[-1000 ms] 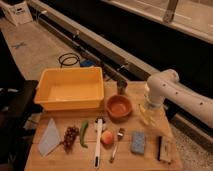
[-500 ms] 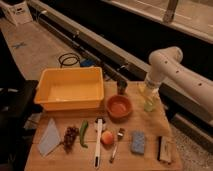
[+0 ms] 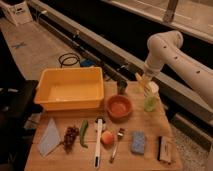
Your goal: Place banana in paper cup
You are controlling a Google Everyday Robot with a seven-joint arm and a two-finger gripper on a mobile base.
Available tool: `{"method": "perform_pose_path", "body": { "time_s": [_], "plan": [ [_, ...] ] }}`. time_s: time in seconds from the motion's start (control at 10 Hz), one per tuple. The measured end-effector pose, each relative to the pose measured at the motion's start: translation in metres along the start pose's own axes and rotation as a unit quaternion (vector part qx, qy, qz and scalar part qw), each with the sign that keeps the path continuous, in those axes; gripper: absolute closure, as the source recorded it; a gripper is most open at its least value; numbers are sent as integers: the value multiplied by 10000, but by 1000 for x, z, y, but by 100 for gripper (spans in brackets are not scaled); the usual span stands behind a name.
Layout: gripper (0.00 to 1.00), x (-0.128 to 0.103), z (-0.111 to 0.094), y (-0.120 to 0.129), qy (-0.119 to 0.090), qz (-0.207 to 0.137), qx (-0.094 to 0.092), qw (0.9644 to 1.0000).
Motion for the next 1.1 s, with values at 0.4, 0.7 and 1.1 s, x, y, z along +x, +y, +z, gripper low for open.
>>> {"method": "perform_pose_path", "body": {
  "time_s": [0.4,0.7,1.1],
  "plan": [
    [100,9,-4,-11,-153,293,190,9993],
    [100,28,-10,-64,-469,763,399,9952],
    [100,30,-10,-111,-975,1223,574,9860]
  ]
}}
